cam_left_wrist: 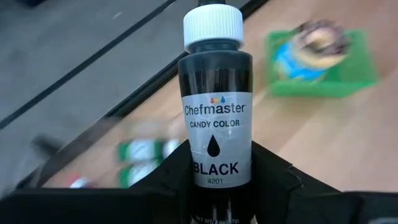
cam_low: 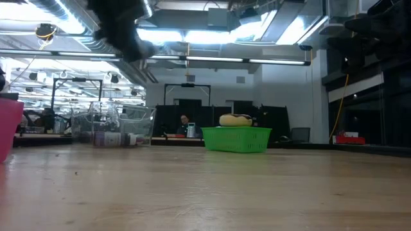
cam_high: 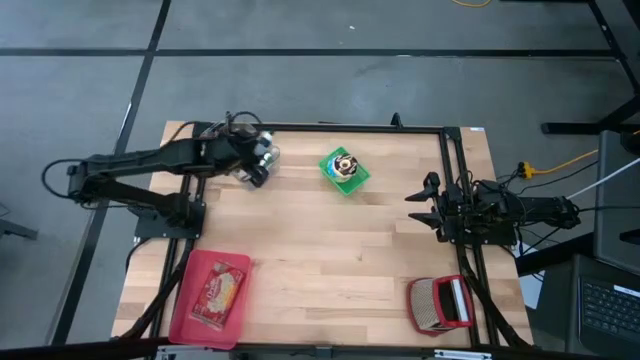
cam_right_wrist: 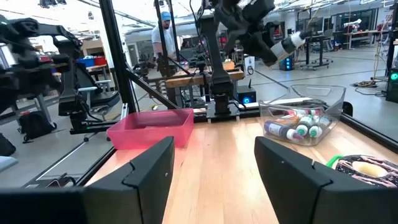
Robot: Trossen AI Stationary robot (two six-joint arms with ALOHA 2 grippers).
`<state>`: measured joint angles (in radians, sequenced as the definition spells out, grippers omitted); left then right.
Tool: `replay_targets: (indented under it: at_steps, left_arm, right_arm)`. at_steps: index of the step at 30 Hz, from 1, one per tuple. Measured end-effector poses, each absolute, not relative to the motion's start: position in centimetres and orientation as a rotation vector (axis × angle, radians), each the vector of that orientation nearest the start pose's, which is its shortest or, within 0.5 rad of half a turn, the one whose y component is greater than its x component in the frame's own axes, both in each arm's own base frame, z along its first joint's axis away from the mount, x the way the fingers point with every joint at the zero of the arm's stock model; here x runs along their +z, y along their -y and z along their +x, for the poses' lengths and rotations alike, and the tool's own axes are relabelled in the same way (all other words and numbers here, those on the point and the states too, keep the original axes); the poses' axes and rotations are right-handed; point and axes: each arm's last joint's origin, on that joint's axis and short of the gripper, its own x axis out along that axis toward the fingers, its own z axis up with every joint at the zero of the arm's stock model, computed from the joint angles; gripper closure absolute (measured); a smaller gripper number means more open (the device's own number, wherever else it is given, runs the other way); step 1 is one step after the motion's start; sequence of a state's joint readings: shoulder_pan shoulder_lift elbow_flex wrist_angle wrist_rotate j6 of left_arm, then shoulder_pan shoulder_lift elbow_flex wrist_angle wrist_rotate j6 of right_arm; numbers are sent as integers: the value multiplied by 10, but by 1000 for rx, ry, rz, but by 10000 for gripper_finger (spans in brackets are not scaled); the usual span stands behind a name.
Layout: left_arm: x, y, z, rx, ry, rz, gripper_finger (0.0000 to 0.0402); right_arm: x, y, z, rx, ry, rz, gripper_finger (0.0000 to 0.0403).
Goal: Pick & Place Food Item
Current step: Put the black food coloring bottle into the transparent bin, then return to Home Position
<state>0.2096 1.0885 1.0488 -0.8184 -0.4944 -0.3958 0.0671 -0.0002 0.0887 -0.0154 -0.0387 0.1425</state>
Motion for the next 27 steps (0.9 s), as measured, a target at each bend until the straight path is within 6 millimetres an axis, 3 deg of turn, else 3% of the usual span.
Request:
replay_targets:
  at_steps: [6, 14, 17, 21, 27]
  left_arm:
    - [298, -64, 160, 923, -784, -286, 287]
    - [234, -75, 131, 996, -924, -389, 283]
    - [220, -79, 125, 1047, -934, -395, 268]
    - [221, -83, 127, 1048, -891, -373, 236]
    - [238, -81, 137, 942, -669, -368, 193]
  right_arm:
    - [192, -7, 91, 111, 66, 147, 176]
    - [192, -7, 91, 111, 66, 151, 176]
    - [192, -7, 91, 111, 65, 151, 176]
    - [192, -7, 91, 110, 66, 146, 176]
    - [192, -7, 91, 107, 67, 141, 176]
